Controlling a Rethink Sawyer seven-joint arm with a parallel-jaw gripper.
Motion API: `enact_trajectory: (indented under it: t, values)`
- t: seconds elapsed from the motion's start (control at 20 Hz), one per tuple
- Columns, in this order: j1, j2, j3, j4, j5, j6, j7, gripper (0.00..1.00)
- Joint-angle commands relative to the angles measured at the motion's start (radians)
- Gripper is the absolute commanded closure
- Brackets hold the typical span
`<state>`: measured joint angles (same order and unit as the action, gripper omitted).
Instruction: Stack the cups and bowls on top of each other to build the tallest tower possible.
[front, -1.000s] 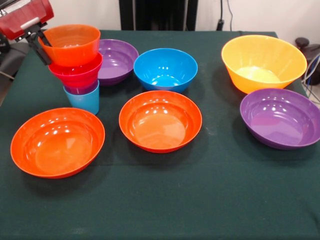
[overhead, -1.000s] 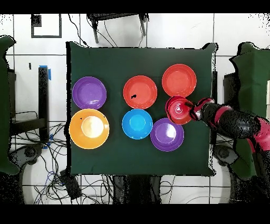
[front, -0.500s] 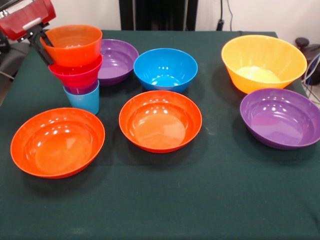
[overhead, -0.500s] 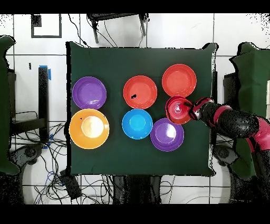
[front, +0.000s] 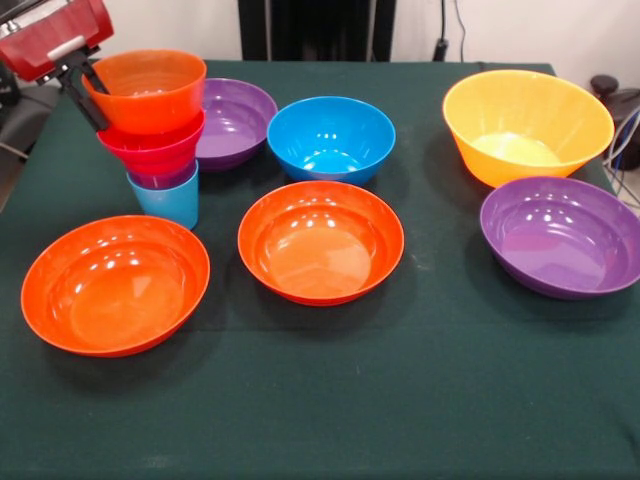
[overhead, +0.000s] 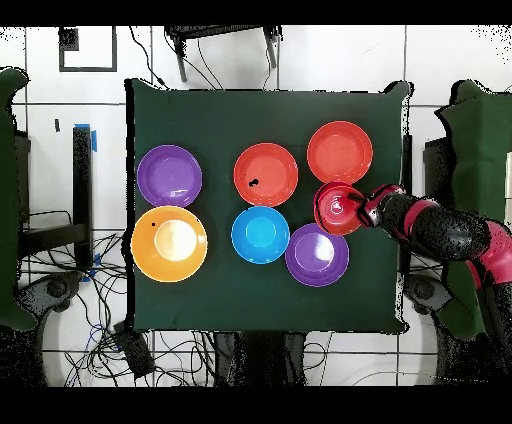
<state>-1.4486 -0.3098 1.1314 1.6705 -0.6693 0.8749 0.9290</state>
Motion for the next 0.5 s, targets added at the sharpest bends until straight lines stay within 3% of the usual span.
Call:
enact_trajectory:
  t: [0.05,0.5]
  values:
    - [0.073,0.041,-0.056,0.021,-0.037,-0.035,-0.122,1.00]
    - [0.095,0.044,-0.057,-0.008,-0.028,-0.027,-0.118,1.00]
